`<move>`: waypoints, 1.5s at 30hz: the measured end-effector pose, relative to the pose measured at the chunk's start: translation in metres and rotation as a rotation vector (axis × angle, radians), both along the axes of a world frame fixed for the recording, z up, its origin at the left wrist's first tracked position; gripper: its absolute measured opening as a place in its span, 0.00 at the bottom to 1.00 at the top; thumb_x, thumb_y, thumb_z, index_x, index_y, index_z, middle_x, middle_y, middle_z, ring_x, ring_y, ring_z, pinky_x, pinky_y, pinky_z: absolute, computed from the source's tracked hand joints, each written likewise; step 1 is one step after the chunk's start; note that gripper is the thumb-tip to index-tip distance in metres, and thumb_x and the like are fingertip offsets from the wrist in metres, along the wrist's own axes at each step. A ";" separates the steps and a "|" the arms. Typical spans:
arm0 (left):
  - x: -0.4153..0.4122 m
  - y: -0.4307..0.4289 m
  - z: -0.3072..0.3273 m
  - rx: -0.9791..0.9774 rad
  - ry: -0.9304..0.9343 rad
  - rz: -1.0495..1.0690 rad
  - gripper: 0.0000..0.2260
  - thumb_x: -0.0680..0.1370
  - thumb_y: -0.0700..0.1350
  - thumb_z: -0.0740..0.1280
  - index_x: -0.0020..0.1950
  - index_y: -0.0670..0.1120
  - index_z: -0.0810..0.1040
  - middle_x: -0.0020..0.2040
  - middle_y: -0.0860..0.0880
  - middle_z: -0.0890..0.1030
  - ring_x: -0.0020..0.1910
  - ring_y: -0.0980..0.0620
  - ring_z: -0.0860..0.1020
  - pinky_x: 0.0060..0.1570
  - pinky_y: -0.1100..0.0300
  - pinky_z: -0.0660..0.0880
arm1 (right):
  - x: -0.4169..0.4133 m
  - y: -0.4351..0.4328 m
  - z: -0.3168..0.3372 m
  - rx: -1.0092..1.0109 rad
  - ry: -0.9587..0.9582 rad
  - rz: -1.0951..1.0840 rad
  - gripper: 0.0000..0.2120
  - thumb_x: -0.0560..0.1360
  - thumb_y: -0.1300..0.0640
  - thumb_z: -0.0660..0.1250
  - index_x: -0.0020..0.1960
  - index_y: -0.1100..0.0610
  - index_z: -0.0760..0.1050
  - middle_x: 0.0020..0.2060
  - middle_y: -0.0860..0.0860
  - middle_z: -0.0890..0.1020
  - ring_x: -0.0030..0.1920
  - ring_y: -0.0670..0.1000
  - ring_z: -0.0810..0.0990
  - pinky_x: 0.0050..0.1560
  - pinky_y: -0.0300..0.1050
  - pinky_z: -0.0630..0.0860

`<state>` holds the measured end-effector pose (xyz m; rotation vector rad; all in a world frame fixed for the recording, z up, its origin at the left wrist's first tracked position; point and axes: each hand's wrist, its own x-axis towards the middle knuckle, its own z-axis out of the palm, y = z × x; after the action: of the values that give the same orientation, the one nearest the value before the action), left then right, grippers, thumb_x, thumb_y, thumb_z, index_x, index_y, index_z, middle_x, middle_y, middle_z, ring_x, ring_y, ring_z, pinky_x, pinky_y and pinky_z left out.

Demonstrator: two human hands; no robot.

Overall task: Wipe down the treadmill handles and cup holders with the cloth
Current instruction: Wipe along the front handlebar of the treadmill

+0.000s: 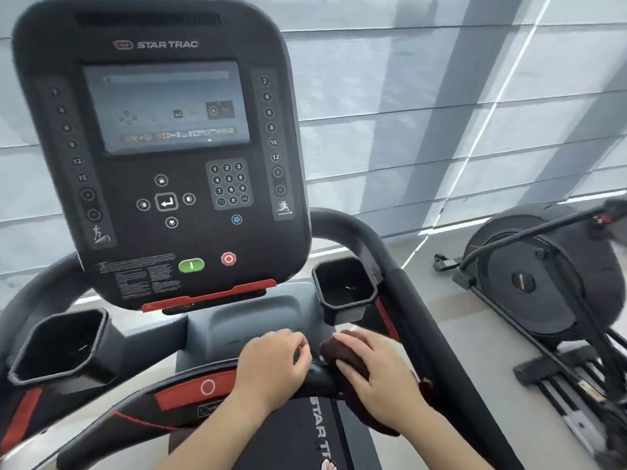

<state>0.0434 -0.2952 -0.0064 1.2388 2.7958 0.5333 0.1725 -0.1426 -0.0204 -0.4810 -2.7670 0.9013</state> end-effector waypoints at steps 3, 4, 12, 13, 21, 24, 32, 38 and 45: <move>0.006 -0.013 0.002 -0.026 0.186 -0.096 0.13 0.73 0.51 0.61 0.29 0.50 0.73 0.26 0.51 0.76 0.27 0.50 0.74 0.27 0.57 0.65 | 0.006 -0.026 0.000 0.035 0.027 -0.109 0.21 0.76 0.44 0.61 0.68 0.42 0.67 0.65 0.46 0.72 0.63 0.51 0.70 0.64 0.49 0.68; 0.007 -0.014 0.002 -0.027 0.203 -0.103 0.13 0.73 0.51 0.60 0.30 0.49 0.74 0.26 0.51 0.76 0.27 0.49 0.74 0.27 0.56 0.65 | 0.010 -0.031 -0.002 0.039 0.040 -0.149 0.21 0.76 0.44 0.61 0.68 0.42 0.67 0.66 0.46 0.71 0.62 0.52 0.71 0.63 0.49 0.69; 0.004 -0.015 -0.001 0.002 0.193 -0.112 0.14 0.74 0.51 0.56 0.32 0.50 0.74 0.28 0.52 0.76 0.28 0.49 0.71 0.30 0.57 0.62 | 0.044 -0.012 -0.025 0.011 -0.115 -0.636 0.19 0.77 0.44 0.59 0.68 0.44 0.67 0.66 0.52 0.70 0.57 0.58 0.70 0.57 0.51 0.70; 0.004 -0.014 -0.001 0.002 0.191 -0.109 0.14 0.74 0.51 0.56 0.32 0.50 0.74 0.29 0.51 0.76 0.28 0.49 0.71 0.30 0.57 0.61 | 0.041 -0.019 -0.024 0.046 -0.112 -0.621 0.19 0.77 0.45 0.59 0.67 0.45 0.68 0.66 0.52 0.70 0.57 0.58 0.70 0.56 0.52 0.70; 0.008 -0.014 0.000 -0.042 0.196 -0.094 0.14 0.73 0.51 0.55 0.32 0.49 0.74 0.28 0.51 0.75 0.28 0.49 0.70 0.30 0.57 0.58 | 0.034 -0.038 -0.016 0.071 0.048 -0.370 0.20 0.76 0.45 0.61 0.68 0.44 0.69 0.64 0.50 0.72 0.56 0.57 0.74 0.57 0.54 0.72; 0.007 -0.014 0.000 -0.047 0.175 -0.077 0.13 0.73 0.51 0.56 0.33 0.50 0.74 0.29 0.52 0.76 0.29 0.49 0.72 0.30 0.56 0.61 | 0.038 -0.032 -0.020 0.076 0.040 -0.439 0.20 0.76 0.46 0.63 0.67 0.46 0.70 0.64 0.51 0.72 0.54 0.59 0.74 0.54 0.54 0.73; 0.009 -0.013 -0.003 -0.024 0.157 -0.054 0.13 0.72 0.52 0.56 0.32 0.50 0.73 0.28 0.52 0.75 0.29 0.52 0.72 0.28 0.57 0.62 | 0.031 -0.040 -0.022 0.088 -0.042 -0.324 0.25 0.76 0.39 0.53 0.71 0.42 0.58 0.72 0.50 0.63 0.65 0.56 0.66 0.63 0.54 0.67; 0.008 -0.012 -0.004 -0.017 0.172 -0.019 0.14 0.72 0.54 0.54 0.33 0.50 0.74 0.28 0.53 0.76 0.29 0.52 0.72 0.29 0.57 0.63 | 0.046 -0.009 -0.021 0.171 -0.058 -0.120 0.30 0.72 0.36 0.51 0.72 0.35 0.49 0.75 0.48 0.56 0.73 0.57 0.54 0.66 0.59 0.60; 0.007 -0.013 -0.009 -0.026 0.153 0.030 0.15 0.72 0.55 0.54 0.33 0.50 0.75 0.28 0.53 0.77 0.29 0.53 0.72 0.31 0.58 0.66 | 0.033 -0.017 -0.025 0.058 0.127 0.001 0.28 0.71 0.40 0.63 0.70 0.38 0.63 0.73 0.53 0.62 0.69 0.61 0.65 0.66 0.57 0.67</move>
<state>0.0507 -0.3084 -0.0151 1.2865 2.9407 0.4190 0.2059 -0.1596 -0.0450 -0.3974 -2.6700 0.8193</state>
